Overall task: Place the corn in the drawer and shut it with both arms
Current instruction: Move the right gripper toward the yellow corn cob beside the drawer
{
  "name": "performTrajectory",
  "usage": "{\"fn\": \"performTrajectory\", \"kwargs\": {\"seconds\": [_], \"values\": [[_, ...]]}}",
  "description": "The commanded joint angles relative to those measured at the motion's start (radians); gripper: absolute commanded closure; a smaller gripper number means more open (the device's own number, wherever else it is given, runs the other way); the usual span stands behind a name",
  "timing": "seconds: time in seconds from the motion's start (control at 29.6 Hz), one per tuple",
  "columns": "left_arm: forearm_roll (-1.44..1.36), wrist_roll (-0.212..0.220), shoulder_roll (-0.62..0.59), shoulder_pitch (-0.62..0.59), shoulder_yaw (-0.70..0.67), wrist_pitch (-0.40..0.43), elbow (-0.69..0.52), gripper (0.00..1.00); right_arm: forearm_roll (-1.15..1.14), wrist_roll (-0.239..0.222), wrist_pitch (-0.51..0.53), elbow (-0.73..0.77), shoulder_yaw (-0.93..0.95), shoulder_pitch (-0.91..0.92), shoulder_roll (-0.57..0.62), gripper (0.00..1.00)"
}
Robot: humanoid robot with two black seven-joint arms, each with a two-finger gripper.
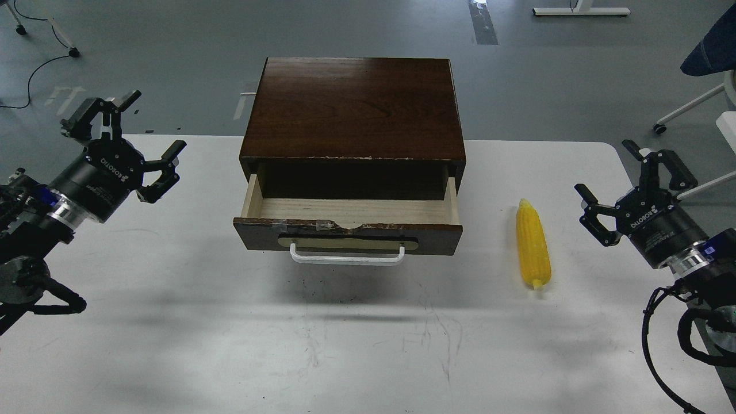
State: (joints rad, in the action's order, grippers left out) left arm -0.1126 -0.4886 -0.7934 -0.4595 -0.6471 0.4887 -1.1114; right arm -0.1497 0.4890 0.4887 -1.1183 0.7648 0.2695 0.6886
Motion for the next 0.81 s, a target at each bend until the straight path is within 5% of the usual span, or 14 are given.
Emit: {"fn": "performTrajectory", "kwargs": {"seconds": [0.0, 0.27, 0.51, 0.78], "values": [[-0.002, 0.000, 0.006, 0.002, 0.001, 0.000, -0.001, 0.00, -0.001, 0.000, 0.000, 0.000, 0.004, -0.006, -0.003, 0.00], [-0.002, 0.000, 0.022, 0.001, 0.001, 0.000, 0.008, 0.00, -0.132, 0.000, 0.000, -0.002, 0.008, 0.037, 0.038, 0.00], [-0.002, 0.000, 0.017, -0.002, 0.006, 0.000, 0.015, 0.00, -0.435, 0.000, 0.000, -0.008, -0.073, 0.264, 0.187, 0.00], [-0.002, 0.000, 0.006, -0.022, 0.000, 0.000, 0.015, 0.00, -0.893, 0.000, 0.000, 0.003, -0.481, 0.617, 0.253, 0.00]]}}
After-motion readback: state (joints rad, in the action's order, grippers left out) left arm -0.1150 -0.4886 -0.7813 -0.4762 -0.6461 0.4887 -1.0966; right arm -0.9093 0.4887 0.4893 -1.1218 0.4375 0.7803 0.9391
